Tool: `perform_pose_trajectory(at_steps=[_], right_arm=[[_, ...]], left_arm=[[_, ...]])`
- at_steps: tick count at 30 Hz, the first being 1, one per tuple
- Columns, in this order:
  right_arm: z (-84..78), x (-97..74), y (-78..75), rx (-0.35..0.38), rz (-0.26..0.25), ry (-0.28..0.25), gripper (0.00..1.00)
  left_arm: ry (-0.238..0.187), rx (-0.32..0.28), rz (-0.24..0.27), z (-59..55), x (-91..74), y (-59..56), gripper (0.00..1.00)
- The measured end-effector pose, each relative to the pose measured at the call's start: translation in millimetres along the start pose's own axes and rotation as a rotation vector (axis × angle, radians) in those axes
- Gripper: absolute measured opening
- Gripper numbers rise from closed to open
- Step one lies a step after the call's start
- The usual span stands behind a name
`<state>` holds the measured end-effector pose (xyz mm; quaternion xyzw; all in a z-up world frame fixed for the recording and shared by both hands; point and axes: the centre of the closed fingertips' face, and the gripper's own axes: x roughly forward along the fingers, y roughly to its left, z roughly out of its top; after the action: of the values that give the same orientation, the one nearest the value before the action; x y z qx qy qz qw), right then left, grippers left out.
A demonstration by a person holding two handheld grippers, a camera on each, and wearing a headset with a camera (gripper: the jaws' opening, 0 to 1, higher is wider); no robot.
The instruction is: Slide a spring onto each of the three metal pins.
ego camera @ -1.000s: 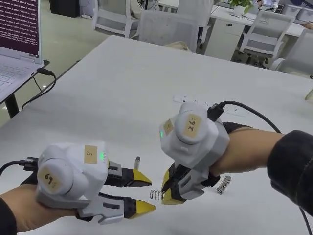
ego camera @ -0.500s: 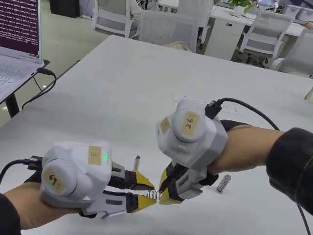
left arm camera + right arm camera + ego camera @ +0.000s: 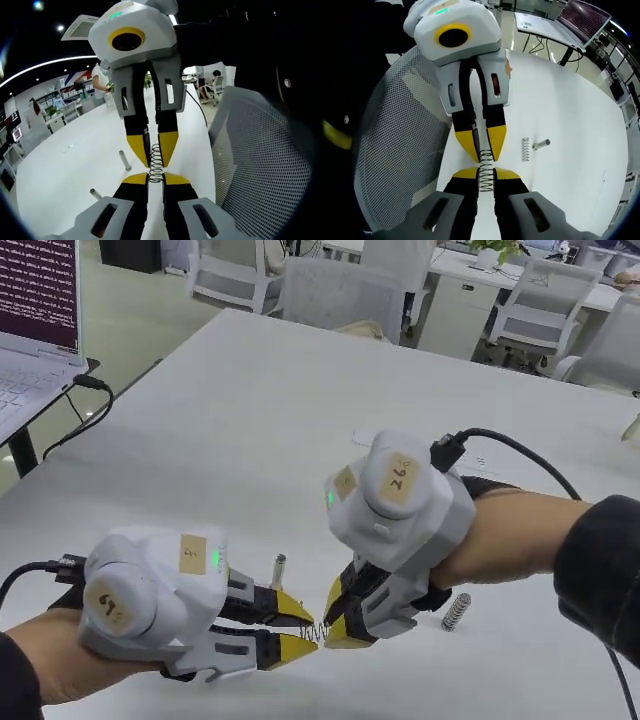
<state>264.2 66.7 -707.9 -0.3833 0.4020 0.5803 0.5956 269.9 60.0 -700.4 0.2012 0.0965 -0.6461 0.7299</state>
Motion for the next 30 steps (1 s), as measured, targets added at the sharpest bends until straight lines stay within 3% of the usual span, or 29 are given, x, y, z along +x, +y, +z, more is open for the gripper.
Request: perform_pose_trajectory(at_steps=[23, 30], right_arm=[[10.1, -7.9, 1.0, -0.020, -0.016, -0.051, 0.09], [10.2, -11.7, -0.4, -0.014, -0.026, -0.082, 0.15]], left_arm=[[-0.006, -0.008, -0.007, 1.7, -3.0, 0.5, 0.01], [-0.007, -0.006, -0.005, 1.4, -3.6, 1.0, 0.01]])
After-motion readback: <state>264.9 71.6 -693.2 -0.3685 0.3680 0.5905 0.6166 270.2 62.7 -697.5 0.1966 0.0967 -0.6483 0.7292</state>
